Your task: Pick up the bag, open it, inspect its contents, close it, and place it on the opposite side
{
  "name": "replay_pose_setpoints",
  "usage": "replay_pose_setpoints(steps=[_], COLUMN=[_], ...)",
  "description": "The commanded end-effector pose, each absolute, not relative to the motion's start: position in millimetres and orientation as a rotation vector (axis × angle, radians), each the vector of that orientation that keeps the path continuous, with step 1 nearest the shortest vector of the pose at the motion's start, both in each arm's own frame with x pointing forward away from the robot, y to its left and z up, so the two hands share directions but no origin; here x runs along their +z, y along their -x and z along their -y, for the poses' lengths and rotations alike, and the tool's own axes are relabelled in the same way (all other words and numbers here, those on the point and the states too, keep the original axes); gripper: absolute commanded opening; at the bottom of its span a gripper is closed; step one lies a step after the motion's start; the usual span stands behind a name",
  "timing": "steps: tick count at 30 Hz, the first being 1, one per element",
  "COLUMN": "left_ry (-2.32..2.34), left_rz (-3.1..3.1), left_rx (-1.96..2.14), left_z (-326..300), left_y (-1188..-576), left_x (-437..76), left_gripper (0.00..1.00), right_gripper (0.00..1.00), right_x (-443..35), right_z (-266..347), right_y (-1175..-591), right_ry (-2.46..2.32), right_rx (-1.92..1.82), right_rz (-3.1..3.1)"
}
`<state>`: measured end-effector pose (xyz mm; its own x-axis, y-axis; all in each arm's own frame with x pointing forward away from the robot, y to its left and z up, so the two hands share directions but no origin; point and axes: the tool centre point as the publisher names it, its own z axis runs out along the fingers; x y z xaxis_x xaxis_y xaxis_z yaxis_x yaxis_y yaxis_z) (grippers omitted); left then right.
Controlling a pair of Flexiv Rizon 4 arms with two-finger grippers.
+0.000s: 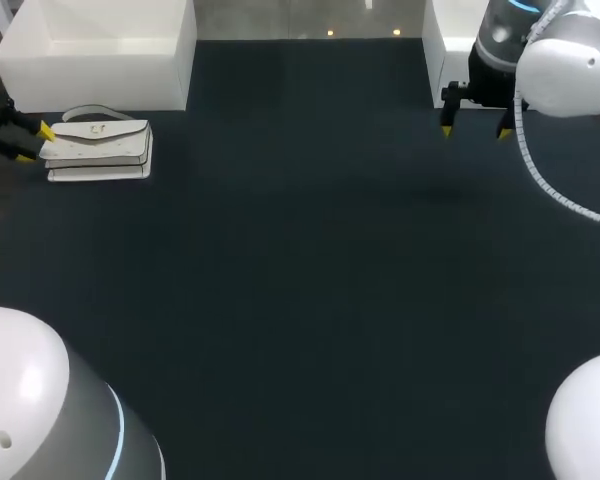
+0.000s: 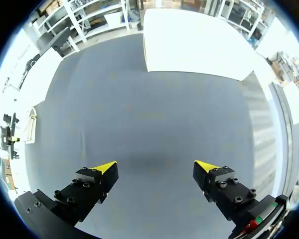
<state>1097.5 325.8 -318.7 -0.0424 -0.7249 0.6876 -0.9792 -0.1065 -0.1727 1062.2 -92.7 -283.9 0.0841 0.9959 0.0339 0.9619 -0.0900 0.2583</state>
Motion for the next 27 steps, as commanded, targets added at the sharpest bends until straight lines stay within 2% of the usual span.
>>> replay_pose_setpoints(steps=[1, 19, 27], left_ry=[-2.041, -2.514, -2.519], left_rz=[1.910, 1.998, 2.122], left_rx=[0.758, 0.576, 0.531], left_z=[-308.2, -232.4, -210.5], left_y=[-1078.2, -1013.2, -997.0], left_x=[-285.3, -243.7, -234.9], left_gripper=[1.00, 1.00, 1.00], right_gripper=[1.00, 1.00, 1.00], right_x=[-283.3, -283.3, -283.3], right_z=[91.6, 91.6, 91.6], right_y=[-1062.0, -1062.0, -1062.0], right_ry=[-2.182, -2.182, -2.182], right_rx=[0.293, 0.293, 0.293], right_rz=[-1.992, -1.992, -1.992])
